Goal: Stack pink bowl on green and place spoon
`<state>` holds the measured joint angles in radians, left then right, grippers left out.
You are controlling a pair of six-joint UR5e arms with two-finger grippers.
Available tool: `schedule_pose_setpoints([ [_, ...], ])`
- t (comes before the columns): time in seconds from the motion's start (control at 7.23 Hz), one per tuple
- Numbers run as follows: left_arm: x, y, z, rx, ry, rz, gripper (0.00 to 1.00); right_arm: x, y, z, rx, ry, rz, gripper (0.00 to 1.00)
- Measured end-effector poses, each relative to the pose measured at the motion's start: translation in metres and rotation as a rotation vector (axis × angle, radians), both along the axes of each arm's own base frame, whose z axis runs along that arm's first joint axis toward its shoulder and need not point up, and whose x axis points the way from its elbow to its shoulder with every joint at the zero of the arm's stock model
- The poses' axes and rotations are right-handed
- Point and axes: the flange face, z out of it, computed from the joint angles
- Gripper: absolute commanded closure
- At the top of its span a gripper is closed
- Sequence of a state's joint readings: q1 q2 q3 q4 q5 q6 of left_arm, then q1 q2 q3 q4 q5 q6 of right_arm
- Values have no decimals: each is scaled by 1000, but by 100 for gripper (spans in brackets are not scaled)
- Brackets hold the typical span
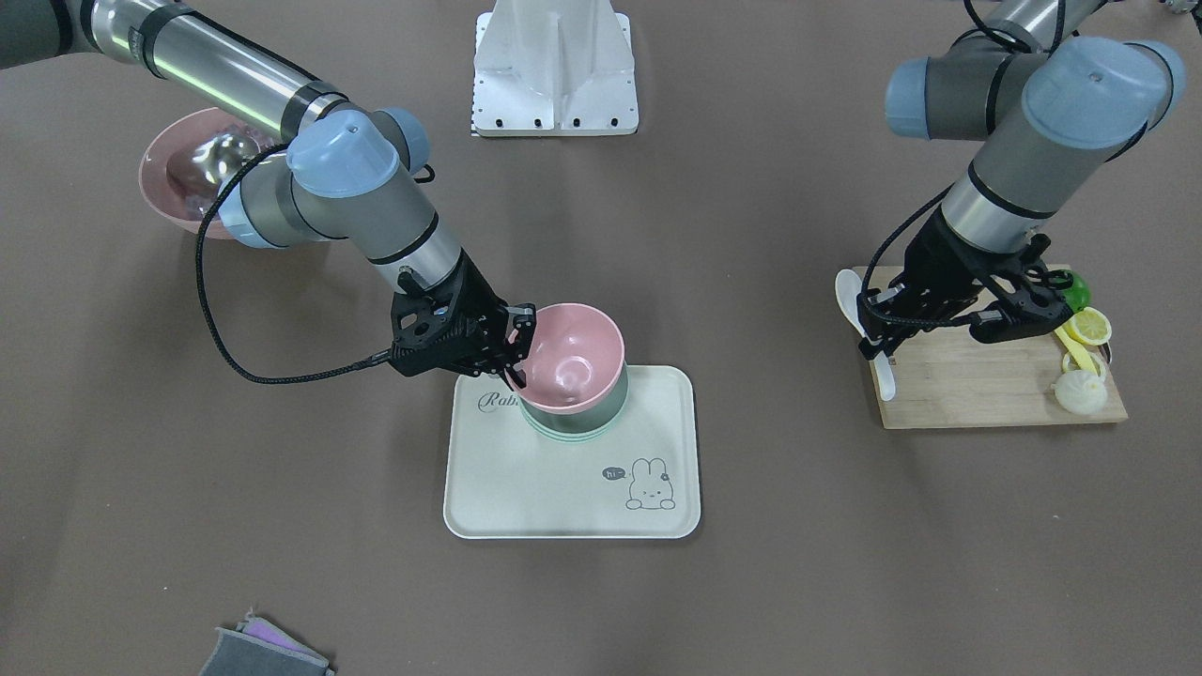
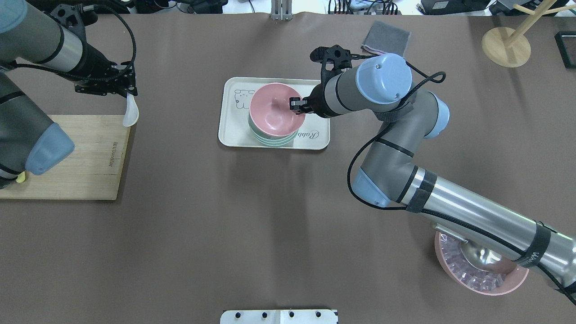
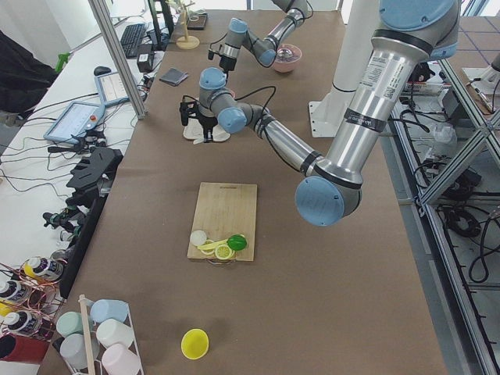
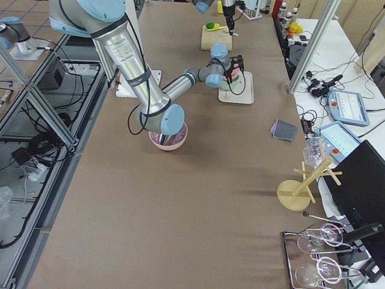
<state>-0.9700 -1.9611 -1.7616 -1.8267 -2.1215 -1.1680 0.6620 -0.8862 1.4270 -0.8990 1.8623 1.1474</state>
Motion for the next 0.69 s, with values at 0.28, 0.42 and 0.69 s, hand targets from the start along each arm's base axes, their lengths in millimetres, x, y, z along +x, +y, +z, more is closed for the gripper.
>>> schedule_pose_setpoints([
  [0.28, 1, -2, 4, 2, 2, 0, 100, -4, 2, -4, 6, -3, 2, 100],
  [0.42, 3, -4, 8, 9, 8, -1, 100, -6, 4, -6, 11, -2, 8, 39],
  [0.69, 6, -8, 15, 21, 18, -4, 100, -9, 5, -12, 19, -6, 14, 0],
])
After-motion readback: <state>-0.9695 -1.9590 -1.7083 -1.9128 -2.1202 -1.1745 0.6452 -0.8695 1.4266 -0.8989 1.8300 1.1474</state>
